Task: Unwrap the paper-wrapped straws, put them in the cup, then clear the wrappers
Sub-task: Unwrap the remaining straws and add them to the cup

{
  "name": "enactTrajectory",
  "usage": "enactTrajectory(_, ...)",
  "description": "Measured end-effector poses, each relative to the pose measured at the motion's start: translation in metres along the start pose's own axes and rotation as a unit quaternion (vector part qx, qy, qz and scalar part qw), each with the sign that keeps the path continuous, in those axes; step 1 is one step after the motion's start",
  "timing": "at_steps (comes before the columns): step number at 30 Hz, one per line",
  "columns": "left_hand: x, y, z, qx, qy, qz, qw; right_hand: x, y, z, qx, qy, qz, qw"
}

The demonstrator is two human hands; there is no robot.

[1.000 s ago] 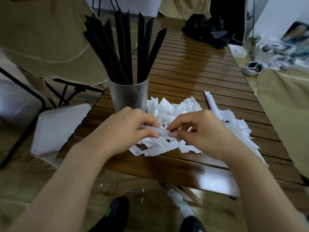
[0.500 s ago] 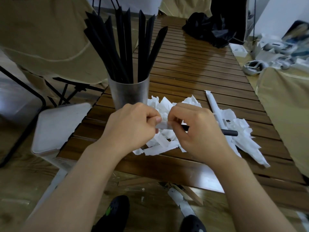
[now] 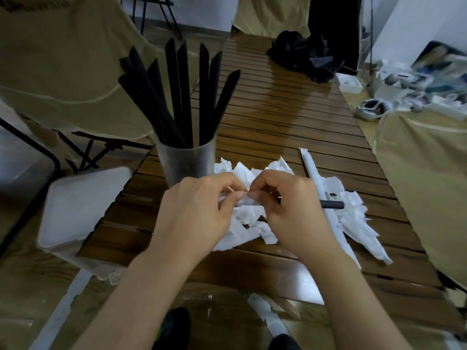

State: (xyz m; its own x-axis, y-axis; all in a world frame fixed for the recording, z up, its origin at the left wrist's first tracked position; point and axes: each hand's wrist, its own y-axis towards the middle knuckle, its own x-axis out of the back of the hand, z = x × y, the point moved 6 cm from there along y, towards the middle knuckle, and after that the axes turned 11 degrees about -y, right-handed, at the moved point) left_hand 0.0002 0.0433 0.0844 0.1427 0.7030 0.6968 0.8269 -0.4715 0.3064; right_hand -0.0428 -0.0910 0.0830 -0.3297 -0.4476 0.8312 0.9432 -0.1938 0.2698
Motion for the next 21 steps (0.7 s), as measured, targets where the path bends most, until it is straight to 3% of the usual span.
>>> enactTrajectory(4,0.001,0.002,-0.012,-0.018,0.001,-0.041,0.999,0.006,-0.002,0.001,-0.017,-0.007,-0.048,0.999)
enactTrajectory(10,0.000,0.001,-0.031,-0.126,0.079,-0.090,0.985,0.007,-0.005,-0.001,-0.064,0.027,-0.102,0.992)
enactTrajectory(21,0.010,0.002,-0.041,-0.193,0.107,-0.152,0.963,0.008,-0.003,-0.008,-0.080,0.065,-0.102,0.989)
